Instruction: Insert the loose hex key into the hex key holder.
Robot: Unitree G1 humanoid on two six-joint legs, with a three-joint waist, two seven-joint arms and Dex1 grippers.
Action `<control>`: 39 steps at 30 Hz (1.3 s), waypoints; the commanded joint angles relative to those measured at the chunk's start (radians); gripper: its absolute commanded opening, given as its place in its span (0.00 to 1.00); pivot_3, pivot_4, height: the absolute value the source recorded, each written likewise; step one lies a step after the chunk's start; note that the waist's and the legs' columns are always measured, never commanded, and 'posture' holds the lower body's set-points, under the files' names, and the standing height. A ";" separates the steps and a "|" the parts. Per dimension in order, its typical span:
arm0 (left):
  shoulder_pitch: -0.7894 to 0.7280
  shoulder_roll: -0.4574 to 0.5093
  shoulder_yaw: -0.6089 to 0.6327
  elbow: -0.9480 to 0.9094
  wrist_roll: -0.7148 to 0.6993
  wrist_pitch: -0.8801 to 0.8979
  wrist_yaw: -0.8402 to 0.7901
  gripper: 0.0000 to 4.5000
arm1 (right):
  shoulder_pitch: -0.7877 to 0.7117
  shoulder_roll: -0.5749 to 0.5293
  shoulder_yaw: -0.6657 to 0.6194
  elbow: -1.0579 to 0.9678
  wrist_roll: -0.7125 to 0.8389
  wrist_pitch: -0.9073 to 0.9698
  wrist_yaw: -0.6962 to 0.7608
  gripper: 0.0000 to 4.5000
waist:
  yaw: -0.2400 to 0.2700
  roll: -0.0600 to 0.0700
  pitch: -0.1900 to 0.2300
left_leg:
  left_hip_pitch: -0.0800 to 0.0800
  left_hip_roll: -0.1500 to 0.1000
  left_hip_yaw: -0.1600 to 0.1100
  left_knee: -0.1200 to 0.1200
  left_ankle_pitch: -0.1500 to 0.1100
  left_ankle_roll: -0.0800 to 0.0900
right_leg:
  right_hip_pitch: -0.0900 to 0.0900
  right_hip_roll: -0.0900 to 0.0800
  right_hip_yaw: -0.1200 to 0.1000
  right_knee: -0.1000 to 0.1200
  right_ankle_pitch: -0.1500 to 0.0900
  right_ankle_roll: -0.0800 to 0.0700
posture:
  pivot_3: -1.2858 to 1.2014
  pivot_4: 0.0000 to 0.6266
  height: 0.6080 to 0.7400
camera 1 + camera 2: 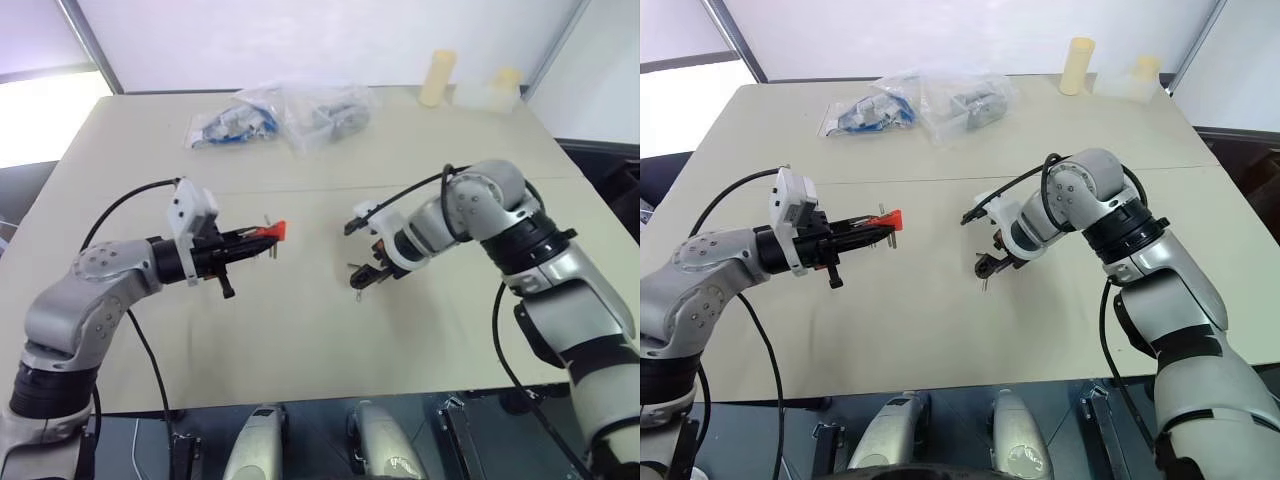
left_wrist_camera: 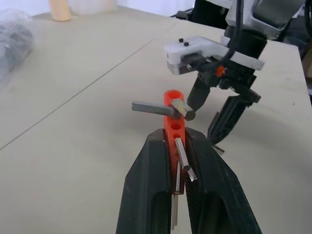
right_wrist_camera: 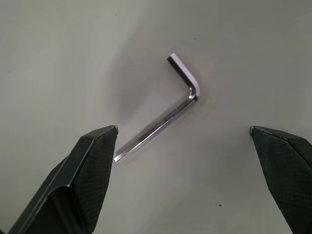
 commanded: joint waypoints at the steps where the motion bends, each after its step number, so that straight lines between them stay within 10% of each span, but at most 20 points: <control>1: -0.008 0.011 0.033 -0.033 -0.010 -0.003 0.005 0.00 | -0.001 0.029 -0.032 -0.021 0.068 0.006 -0.132 0.99 | -0.001 0.000 0.000 | 0.000 0.000 0.000 0.000 0.000 0.000 | 0.000 0.000 0.000 0.000 0.000 0.000 | 0.52 0.24 1.00; 12: 0.026 0.019 0.058 -0.085 -0.034 0.041 0.042 0.00 | 0.128 0.183 -0.210 -0.029 -0.004 0.006 -0.491 0.99 | 0.000 0.000 -0.001 | 0.000 0.000 0.000 0.001 0.000 0.000 | 0.000 0.000 0.000 0.002 0.000 0.000 | 0.52 0.24 1.00; 23: 0.028 0.020 0.064 -0.091 -0.035 0.050 0.064 0.00 | 0.168 0.159 -0.189 -0.030 0.087 0.006 -0.542 0.02 | 0.004 0.000 -0.001 | 0.000 0.001 0.000 0.002 0.000 0.000 | 0.000 0.001 0.000 0.002 0.001 -0.001 | 0.52 0.24 1.00; 32: 0.024 -0.001 0.054 -0.094 -0.032 0.042 0.087 0.00 | 0.193 0.183 -0.251 -0.184 -0.091 -0.060 -0.469 0.02 | 0.002 0.000 -0.001 | 0.000 0.001 0.000 0.001 0.000 0.000 | 0.000 0.001 0.000 0.002 0.001 -0.001 | 0.52 0.24 1.00; 39: -0.013 -0.070 0.037 -0.072 -0.064 0.067 0.119 0.00 | 0.195 0.072 -0.093 -0.287 -0.686 -0.773 -0.161 0.02 | 0.002 0.001 0.000 | 0.000 0.001 0.001 0.001 0.000 0.000 | -0.001 0.002 0.000 0.001 0.001 -0.001 | 0.52 0.24 1.00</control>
